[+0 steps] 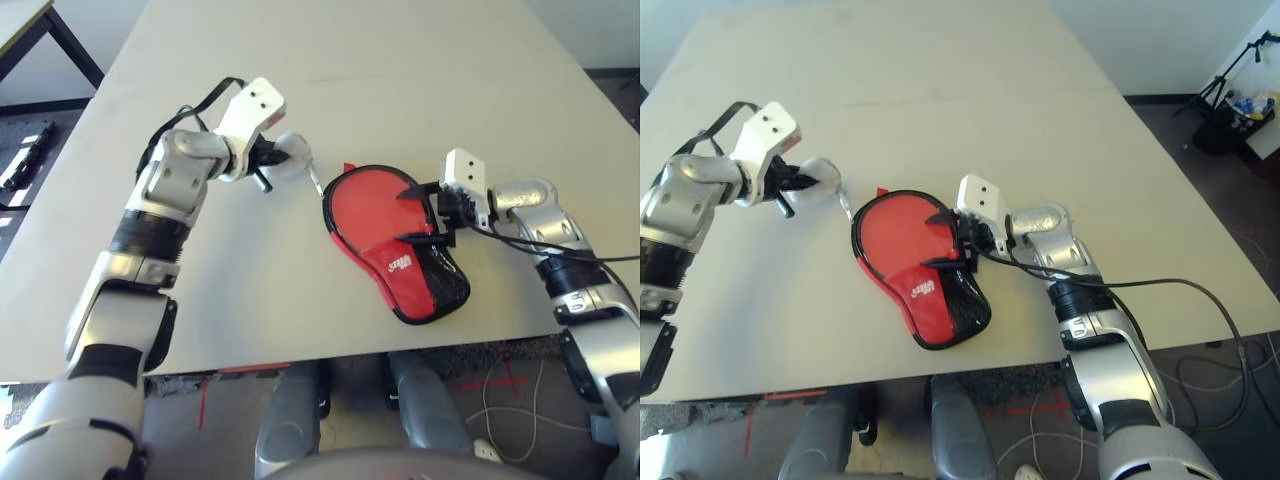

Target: Store the ping-pong paddle in its case and zip it.

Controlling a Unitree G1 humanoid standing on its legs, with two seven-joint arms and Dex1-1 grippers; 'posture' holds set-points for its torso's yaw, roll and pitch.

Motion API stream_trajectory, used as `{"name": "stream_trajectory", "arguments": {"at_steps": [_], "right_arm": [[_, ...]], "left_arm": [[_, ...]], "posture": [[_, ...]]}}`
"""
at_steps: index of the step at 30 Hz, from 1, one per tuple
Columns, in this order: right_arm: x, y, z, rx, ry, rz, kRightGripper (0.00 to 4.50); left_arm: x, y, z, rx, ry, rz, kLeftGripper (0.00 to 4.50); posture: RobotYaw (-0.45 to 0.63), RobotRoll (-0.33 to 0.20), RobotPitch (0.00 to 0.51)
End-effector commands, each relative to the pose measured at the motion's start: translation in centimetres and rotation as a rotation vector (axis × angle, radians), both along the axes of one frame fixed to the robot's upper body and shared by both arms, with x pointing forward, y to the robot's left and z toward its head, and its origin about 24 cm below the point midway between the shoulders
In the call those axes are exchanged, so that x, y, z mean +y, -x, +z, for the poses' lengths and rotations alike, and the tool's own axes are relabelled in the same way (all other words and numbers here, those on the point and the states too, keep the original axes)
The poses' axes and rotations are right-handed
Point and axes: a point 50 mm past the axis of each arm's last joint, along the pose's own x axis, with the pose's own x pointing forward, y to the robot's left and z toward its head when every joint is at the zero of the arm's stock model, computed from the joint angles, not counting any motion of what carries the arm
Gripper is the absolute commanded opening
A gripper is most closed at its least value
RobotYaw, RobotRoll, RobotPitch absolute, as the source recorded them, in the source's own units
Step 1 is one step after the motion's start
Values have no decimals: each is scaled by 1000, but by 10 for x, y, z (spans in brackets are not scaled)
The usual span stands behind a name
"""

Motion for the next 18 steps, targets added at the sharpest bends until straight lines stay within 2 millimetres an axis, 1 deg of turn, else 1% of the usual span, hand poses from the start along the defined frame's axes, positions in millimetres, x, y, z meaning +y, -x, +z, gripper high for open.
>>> {"name": "stream_trajectory", "arguments": {"at_steps": [1,7,10,15,18], "right_arm": [[2,4,-17,55,57,4,4500],[3,5,-18,58,58,1,4500],[3,6,-19,59,58,-1,4500],[4,7,-20,60,55,-5,4500],[5,7,-21,61,55,-7,4500]], "left_arm": [[-4,-10,5,-50,-21,17,159],[-29,-22,10,-93,-25,-27,158],[-42,-24,12,-107,-12,-55,158],[-69,-26,16,-156,14,-94,157],[-80,-26,19,-175,29,-113,156]], "posture": [[-40,0,215],[-55,0,220],[-63,0,221],[-68,0,219],[-67,0,218]]}}
